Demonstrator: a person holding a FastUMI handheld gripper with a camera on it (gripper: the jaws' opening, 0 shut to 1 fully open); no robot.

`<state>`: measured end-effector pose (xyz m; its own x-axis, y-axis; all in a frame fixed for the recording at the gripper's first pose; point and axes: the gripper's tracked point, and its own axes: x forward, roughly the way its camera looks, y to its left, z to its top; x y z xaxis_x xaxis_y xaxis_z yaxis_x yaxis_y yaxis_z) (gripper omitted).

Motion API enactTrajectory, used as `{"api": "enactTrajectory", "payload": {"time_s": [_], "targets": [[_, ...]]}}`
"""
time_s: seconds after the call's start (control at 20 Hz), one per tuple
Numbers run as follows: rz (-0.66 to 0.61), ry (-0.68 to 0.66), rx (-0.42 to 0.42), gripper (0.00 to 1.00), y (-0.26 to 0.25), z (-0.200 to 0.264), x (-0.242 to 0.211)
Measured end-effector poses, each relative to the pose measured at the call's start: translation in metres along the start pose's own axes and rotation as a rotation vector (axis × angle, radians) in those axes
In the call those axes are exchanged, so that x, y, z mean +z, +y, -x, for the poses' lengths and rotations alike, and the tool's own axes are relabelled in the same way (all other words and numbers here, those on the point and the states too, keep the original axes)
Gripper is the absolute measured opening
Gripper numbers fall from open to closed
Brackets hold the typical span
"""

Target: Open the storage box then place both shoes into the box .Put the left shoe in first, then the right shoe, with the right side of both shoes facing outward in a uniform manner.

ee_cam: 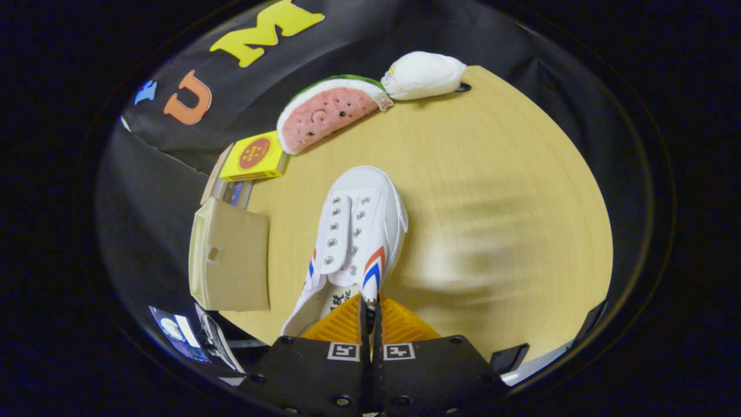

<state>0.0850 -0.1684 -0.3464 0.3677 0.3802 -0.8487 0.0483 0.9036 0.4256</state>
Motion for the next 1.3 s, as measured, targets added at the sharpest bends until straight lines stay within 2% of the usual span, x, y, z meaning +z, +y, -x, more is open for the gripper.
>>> {"api": "enactTrajectory", "payload": {"time_s": [0.3,0.45,0.65,0.85,1.1,1.3], "targets": [[0.1,-0.092,0.037,0.0,0.144,0.018,-0.01],[0.131,-0.1,0.048,0.0,0.215,0.003,-0.023],[0.139,-0.121,0.015,0.0,0.284,-0.034,-0.039],[0.16,-0.181,-0.088,0.0,0.321,-0.077,-0.047],[0.252,-0.308,-0.249,0.0,0.323,-0.107,-0.049],[0.243,-0.349,-0.276,0.0,0.319,-0.123,-0.055]]}}
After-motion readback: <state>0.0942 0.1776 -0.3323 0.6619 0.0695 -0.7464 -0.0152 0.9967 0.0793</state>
